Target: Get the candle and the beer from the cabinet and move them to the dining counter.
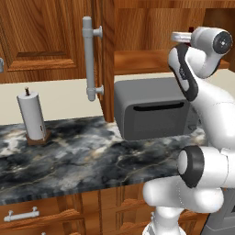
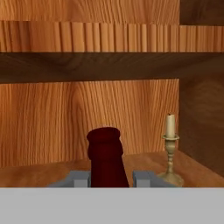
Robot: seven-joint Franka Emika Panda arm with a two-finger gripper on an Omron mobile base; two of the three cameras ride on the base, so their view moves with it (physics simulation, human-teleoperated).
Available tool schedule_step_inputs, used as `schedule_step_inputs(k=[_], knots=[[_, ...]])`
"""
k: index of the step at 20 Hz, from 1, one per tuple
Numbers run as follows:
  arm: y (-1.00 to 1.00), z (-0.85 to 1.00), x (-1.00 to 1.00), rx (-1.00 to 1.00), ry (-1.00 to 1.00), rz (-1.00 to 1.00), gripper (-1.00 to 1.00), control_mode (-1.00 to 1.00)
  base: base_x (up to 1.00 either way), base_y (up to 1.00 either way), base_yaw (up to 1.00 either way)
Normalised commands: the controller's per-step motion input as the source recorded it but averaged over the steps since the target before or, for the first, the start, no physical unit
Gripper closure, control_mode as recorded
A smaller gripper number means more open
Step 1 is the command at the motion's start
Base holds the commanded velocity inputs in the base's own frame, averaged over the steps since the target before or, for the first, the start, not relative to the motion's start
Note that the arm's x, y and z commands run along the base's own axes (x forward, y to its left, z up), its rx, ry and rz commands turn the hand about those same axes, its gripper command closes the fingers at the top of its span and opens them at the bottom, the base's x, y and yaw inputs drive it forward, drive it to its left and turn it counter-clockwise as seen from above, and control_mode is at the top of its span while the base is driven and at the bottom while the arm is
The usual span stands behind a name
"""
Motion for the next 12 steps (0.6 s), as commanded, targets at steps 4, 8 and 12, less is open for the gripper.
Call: schedule_step_inputs(k=[4, 8, 12], knots=[[0.01, 0.00, -1.00, 0.01, 0.00, -0.01, 1.00, -1.00, 0.00, 0.00, 0.00], [0.19, 0.00, -0.99, 0.01, 0.05, 0.00, 1.00, -1.00, 0.00, 0.00, 0.00], [0.28, 0.00, -1.00, 0.01, 0.06, 0.00, 1.00, -1.00, 0.00, 0.00, 0.00]])
